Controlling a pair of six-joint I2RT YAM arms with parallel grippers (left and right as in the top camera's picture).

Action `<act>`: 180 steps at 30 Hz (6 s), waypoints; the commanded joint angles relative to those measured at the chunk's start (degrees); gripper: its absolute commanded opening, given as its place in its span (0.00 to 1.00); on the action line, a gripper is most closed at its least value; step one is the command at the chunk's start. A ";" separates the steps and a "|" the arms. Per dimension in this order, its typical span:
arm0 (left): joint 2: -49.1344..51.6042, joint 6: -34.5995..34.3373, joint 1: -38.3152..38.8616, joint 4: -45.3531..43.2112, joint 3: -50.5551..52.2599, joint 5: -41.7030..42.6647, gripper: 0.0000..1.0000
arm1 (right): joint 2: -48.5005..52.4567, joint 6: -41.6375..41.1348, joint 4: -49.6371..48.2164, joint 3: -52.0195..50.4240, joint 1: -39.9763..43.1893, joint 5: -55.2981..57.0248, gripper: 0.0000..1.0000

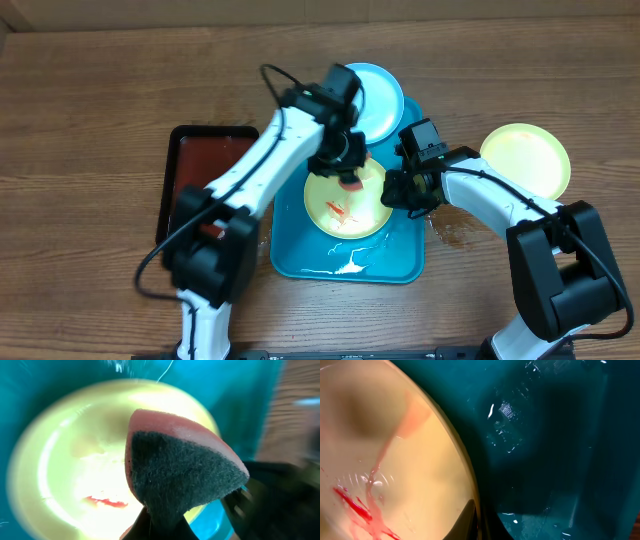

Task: Clean dirty plates on tray and stack at the side
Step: 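Move the sponge with the left gripper onto the yellow plate, then scrub the yellow plate with the sponge while the right gripper holds its rim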

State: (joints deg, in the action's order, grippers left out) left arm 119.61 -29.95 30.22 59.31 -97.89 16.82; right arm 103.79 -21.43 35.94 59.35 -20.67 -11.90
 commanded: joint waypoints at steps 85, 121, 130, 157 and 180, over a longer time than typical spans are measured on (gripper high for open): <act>8.61 0.24 0.85 16.33 -13.25 -11.02 0.04 | 3.56 13.35 -3.06 4.61 0.00 5.22 0.04; 9.92 -2.86 0.39 4.61 -4.70 -26.23 0.04 | 3.48 -5.09 4.76 4.85 3.04 6.71 0.04; 10.16 -2.82 0.44 1.09 -4.52 -20.41 0.04 | 3.48 -5.11 4.63 4.85 3.04 6.71 0.04; 11.93 -9.35 2.84 6.93 -4.20 -14.88 0.04 | 3.48 -5.11 4.68 4.85 3.04 6.69 0.04; 11.98 -9.38 0.72 -7.23 -4.22 -8.31 0.04 | 3.48 -6.38 4.59 4.85 3.04 7.32 0.04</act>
State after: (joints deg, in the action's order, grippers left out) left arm 130.30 -38.06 28.27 54.35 -102.30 6.24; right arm 106.45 -27.86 40.14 64.49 -17.63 -7.03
